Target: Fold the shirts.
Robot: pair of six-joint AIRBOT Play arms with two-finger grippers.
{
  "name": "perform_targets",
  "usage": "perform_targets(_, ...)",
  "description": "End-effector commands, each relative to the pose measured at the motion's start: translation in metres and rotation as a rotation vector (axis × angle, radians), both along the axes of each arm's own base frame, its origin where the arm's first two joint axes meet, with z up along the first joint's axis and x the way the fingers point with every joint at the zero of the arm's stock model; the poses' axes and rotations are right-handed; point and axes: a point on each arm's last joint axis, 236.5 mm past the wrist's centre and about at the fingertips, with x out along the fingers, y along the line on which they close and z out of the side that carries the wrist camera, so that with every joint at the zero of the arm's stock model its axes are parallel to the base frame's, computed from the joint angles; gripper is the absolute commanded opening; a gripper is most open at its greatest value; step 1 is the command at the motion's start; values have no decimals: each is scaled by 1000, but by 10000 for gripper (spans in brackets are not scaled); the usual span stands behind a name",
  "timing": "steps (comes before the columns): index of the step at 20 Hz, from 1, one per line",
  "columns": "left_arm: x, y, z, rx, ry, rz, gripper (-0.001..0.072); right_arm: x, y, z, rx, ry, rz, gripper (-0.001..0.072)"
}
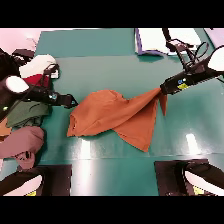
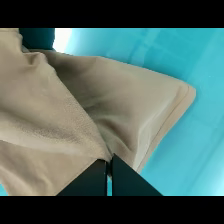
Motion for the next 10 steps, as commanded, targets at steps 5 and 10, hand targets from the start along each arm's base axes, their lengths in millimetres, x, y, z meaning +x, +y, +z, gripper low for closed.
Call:
perform_targets(5,36,29,-81,-69,224,175,622,1,8,2,34,-9,5,14)
perform_targets(10,17,7,-93,-65,276,61,622,4,9,4,41,-19,4,14)
